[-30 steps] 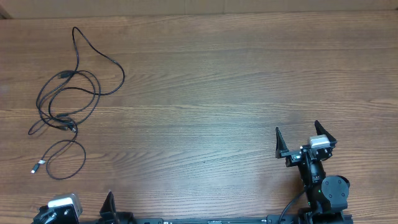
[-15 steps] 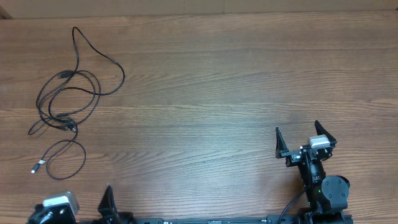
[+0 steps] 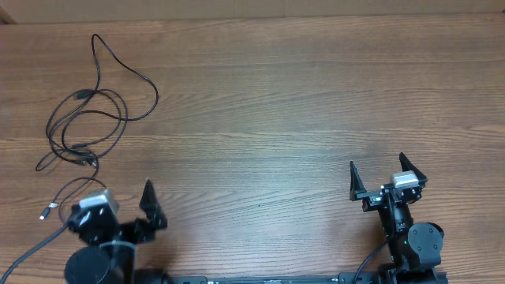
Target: Untangle cables
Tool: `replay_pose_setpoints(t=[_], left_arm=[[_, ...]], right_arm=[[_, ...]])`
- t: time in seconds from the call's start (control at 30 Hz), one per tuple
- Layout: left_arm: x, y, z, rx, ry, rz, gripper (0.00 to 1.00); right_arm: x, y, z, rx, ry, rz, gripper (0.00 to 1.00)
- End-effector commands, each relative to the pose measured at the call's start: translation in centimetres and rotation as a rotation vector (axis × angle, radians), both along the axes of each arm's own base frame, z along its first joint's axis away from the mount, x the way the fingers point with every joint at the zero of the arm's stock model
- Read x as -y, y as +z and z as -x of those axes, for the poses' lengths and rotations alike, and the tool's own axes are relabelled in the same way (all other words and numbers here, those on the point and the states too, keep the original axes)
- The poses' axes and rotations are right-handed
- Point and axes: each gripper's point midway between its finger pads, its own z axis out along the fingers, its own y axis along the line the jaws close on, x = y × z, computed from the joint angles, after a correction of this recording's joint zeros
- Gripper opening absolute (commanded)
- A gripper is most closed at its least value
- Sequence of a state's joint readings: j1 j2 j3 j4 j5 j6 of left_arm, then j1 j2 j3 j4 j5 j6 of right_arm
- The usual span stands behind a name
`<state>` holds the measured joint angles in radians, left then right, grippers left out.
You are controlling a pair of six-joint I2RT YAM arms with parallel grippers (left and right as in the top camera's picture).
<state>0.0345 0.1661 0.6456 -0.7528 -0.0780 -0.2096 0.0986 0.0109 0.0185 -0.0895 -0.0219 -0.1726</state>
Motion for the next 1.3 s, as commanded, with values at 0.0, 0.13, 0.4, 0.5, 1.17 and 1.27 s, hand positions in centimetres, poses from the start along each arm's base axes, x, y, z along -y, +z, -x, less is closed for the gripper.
replay_pose_setpoints(t=[0.0, 0.13, 0.4, 0.5, 1.17, 1.27], left_arm=[[0.6, -1.1, -1.7, 0.072, -0.039, 0.004, 1.00], [0.6, -1.2, -3.2, 0.189, -0.042, -0.003, 1.00], [2.0, -1.5, -4.4, 0.348, -0.140, -0.144, 1.00], [3.0, -1.5, -4.7, 0.393, -0.204, -0.231, 1.00], [4.8, -6.7, -5.9, 0.339, -0.299, -0.348, 1.00], [4.8, -9.2, -6.0, 0.239, -0.315, -0.334, 1.00]], right_arm=[[0.1, -0.2, 0.0, 0.004, -0.007, 0.005, 1.00], [0.1, -0.2, 0.0, 0.004, -0.007, 0.005, 1.00], [0.1, -0.2, 0.0, 0.004, -0.007, 0.005, 1.00], [0.2, -0.2, 0.0, 0.004, -0.007, 0.005, 1.00], [0.2, -0.2, 0.0, 0.004, -0.007, 0.005, 1.00], [0.1, -0.2, 0.0, 0.004, -0.007, 0.005, 1.00]])
